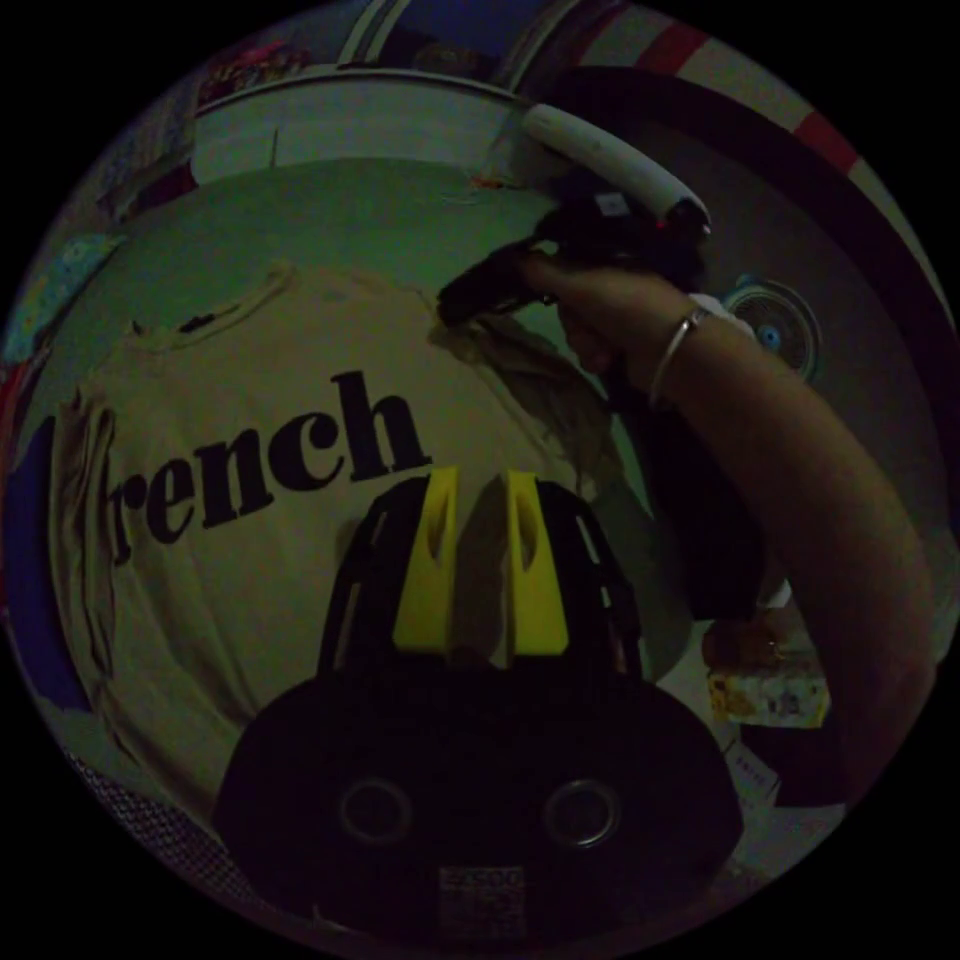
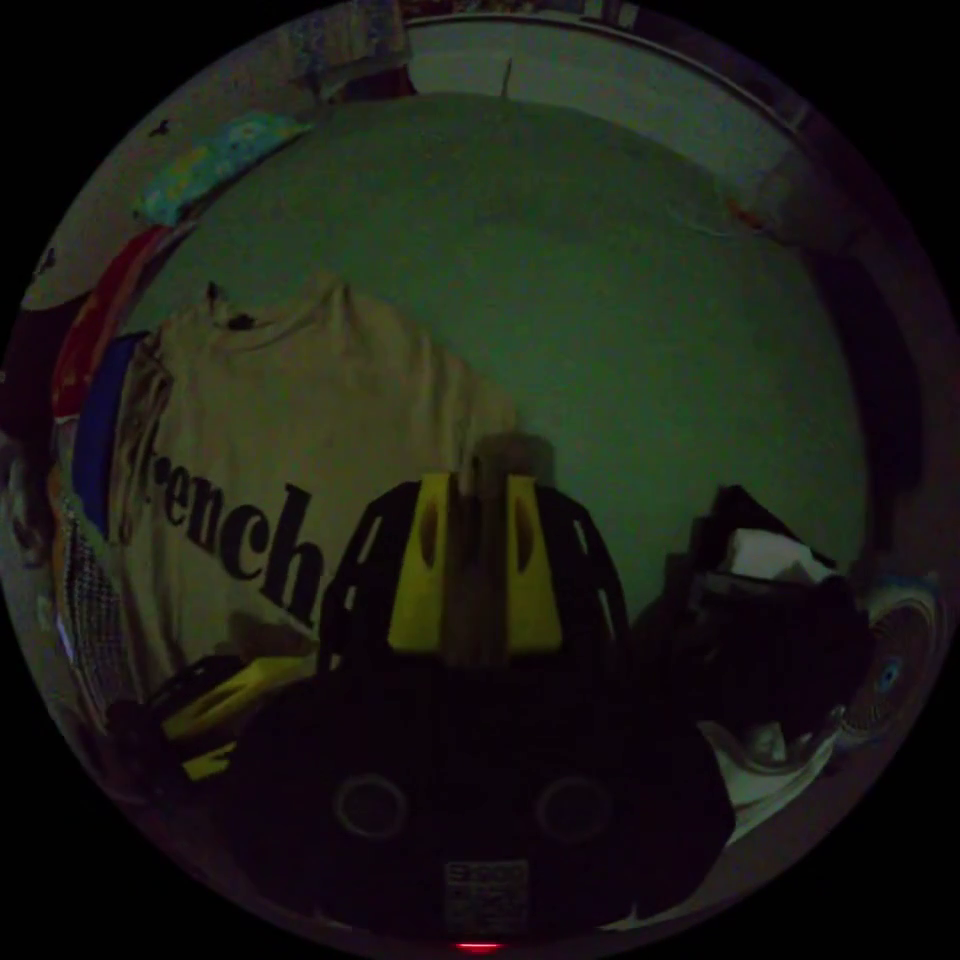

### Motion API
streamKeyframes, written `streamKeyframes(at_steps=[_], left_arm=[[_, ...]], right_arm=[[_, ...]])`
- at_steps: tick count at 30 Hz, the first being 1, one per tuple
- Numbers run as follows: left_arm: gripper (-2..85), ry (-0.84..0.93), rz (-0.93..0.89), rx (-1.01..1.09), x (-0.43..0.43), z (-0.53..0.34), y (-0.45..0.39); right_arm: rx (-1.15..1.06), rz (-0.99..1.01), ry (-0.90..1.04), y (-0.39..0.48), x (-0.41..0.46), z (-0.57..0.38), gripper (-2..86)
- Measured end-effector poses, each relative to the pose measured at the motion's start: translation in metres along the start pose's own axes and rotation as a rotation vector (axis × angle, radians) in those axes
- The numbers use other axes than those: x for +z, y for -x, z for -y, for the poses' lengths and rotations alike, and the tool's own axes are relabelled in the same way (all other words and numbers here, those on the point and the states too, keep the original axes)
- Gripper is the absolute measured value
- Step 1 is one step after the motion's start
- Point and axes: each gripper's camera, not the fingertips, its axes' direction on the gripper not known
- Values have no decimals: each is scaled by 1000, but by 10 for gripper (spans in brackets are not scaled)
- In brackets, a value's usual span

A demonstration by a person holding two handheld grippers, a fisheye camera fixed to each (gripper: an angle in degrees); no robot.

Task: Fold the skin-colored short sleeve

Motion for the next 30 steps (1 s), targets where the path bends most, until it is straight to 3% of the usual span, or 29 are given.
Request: streamKeyframes(at_steps=[7,15,19,22,30], left_arm=[[83,-43,1,-4,20,40,-12],[81,-43,-60,-4,43,75,-14],[81,-28,-86,-17,57,95,-11],[81,-45,-92,-27,62,109,-9],[84,-42,-45,7,79,135,-14]], right_arm=[[62,191,-57,-50,-42,-29,1],[137,51,11,-83,-60,-44,-1],[160,128,-14,-96,-78,-55,-7],[119,206,-33,-92,-100,-63,-7],[-13,168,26,-18,-112,-50,27]])
